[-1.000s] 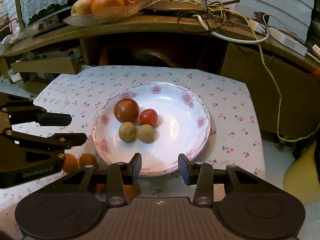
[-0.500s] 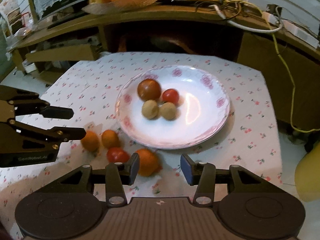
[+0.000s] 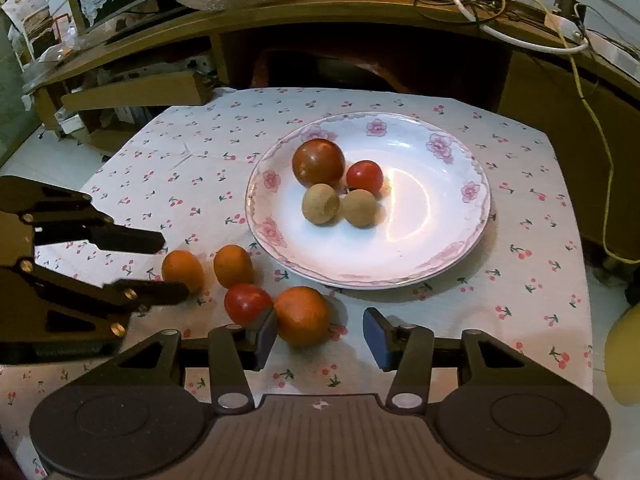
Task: Organize fruits
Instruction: 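Grasp an orange with the right tool, then grasp another orange with the left tool while the right holds its orange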
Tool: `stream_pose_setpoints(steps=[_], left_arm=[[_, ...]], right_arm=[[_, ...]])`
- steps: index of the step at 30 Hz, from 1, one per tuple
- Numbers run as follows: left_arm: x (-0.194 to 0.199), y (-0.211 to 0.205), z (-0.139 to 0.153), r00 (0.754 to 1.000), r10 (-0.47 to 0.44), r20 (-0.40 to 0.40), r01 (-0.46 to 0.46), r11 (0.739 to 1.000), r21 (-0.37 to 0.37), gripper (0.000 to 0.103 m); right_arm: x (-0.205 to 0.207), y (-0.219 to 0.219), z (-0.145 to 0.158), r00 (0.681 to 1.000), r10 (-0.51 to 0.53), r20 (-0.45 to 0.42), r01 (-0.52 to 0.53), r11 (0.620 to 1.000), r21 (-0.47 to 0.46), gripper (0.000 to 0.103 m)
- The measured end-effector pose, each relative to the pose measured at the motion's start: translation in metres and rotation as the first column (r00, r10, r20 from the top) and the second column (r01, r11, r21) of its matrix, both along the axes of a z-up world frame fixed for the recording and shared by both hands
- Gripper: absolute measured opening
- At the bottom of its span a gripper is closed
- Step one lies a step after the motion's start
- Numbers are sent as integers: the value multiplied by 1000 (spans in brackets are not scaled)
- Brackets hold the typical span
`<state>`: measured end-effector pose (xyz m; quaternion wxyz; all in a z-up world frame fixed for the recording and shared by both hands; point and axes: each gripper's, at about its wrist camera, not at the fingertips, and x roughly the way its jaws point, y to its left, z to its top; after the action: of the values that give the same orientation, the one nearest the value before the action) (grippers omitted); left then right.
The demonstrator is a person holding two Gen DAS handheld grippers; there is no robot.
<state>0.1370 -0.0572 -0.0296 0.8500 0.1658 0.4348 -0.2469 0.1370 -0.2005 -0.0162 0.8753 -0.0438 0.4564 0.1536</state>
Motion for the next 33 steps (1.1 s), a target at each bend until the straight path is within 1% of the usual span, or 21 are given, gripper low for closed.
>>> stream_pose_setpoints(steps=[6,9,12,13,14,18,20,22,24,27,29,33], left_arm=[[4,0,-8,1000,9,-12,-9,1000,2,46],[6,0,-8,1000,15,-16,-16,1000,-16,46],[9,2,-7,999,21,-24,-22,999,-39,45],[8,2,-6,1000,21,-21,-22,999,-40,44],[8,2,-6,1000,19,-19,-20,999,-42,43],[6,3,-2,1000,12,-17,-13,999,-41,40],[4,4,0,1000,6,-14,-7,999,-37,39],[1,4,1,1000,-3,-14,2,999,-37,39],[0,4,0,1000,-7,-7,7,1000,-18,39],[3,4,-7,1000,9,-16,-9,1000,5,39],[5,4,-8,1000,16,-21,-16,1000,-3,39],[7,2,-9,1000,20,-17,-20,1000,-11,40]], right_arm=[[3,0,-2,1000,-2,-14,2,1000,21,48],[5,0,-3,1000,-3,-29,4,999,33,48],[4,2,-3,999,8,-41,-7,999,35,40],[4,2,-3,999,15,-47,-13,999,42,33],[4,3,-2,999,17,-50,-14,999,45,33],[4,2,-1,998,20,-65,-17,999,52,31],[2,1,1,997,29,-78,-24,998,60,31],[-3,3,4,997,42,-70,-39,998,48,31],[-8,3,7,996,56,-66,-53,998,37,31],[-11,5,5,996,63,-70,-62,998,16,31],[-9,7,0,995,65,-78,-65,998,1,33],[-6,6,0,996,60,-71,-59,998,22,34]])
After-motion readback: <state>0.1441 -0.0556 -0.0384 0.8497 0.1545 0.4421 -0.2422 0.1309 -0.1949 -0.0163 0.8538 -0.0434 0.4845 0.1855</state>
